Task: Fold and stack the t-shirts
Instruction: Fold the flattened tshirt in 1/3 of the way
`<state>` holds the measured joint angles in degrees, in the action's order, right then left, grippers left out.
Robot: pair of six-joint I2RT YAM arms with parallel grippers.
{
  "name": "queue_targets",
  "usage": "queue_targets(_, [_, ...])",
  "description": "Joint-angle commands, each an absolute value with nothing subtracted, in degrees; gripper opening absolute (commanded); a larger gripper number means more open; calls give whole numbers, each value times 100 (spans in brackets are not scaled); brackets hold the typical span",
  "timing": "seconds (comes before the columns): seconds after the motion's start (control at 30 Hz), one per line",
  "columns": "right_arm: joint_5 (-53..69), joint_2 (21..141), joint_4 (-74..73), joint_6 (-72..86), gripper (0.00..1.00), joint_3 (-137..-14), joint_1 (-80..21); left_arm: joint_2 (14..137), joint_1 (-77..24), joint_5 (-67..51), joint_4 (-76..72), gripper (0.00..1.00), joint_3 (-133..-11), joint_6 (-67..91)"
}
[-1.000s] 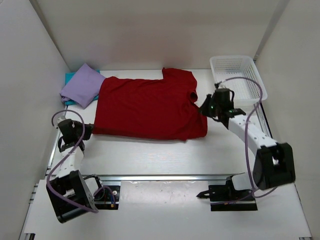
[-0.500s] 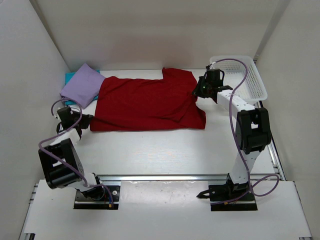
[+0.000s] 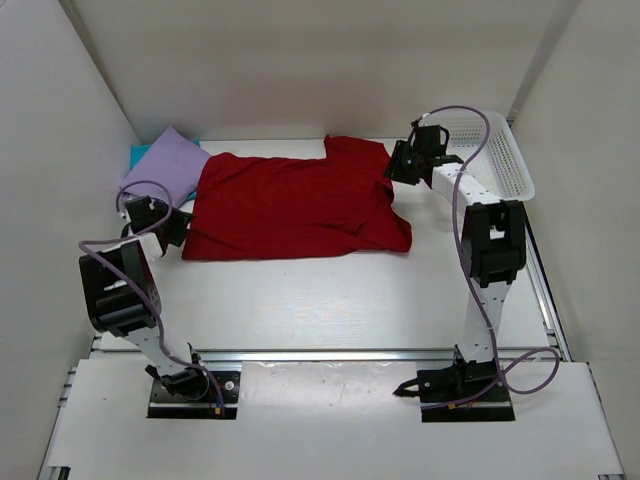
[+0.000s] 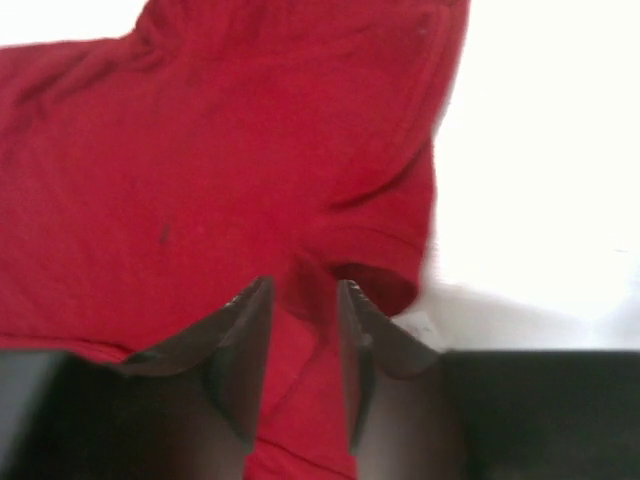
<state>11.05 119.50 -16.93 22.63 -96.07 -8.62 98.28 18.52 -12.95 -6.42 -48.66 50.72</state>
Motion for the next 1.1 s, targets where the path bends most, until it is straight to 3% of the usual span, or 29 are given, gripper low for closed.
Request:
queue_targets(0.0, [1012, 11375, -1382, 2109, 36, -9423, -738, 9011, 1785, -1318, -852, 59, -4896, 5018])
queue_targets(0.1, [931, 11180, -1169, 2118, 38, -8991, -616, 8335, 1417, -1073, -1123, 58, -4519, 5097])
queue_targets(0.2, [976, 11678, -1781, 1926, 40, -9578, -641, 7920, 689, -958, -1318, 55, -4299, 5098])
queue_targets(0.47, [519, 12286, -2232, 1731, 40, -10352, -932, 8199, -1290, -703, -2074, 49, -3727, 5265])
queue_targets(0.8, [518, 13095, -2882, 1635, 40, -11267, -1072, 8929, -1793, -984, -2486, 46, -3490, 5299])
queue_targets(0.93, [501, 13131, -2936, 1661, 33, -11242, -1116, 8973, -1758, -1019, -2759, 45, -3209, 5405])
queue_targets(1.07, [615, 13008, -2760, 1688, 44, -11048, -1108, 9079, -1723, -984, -2856, 45, -3085, 5423])
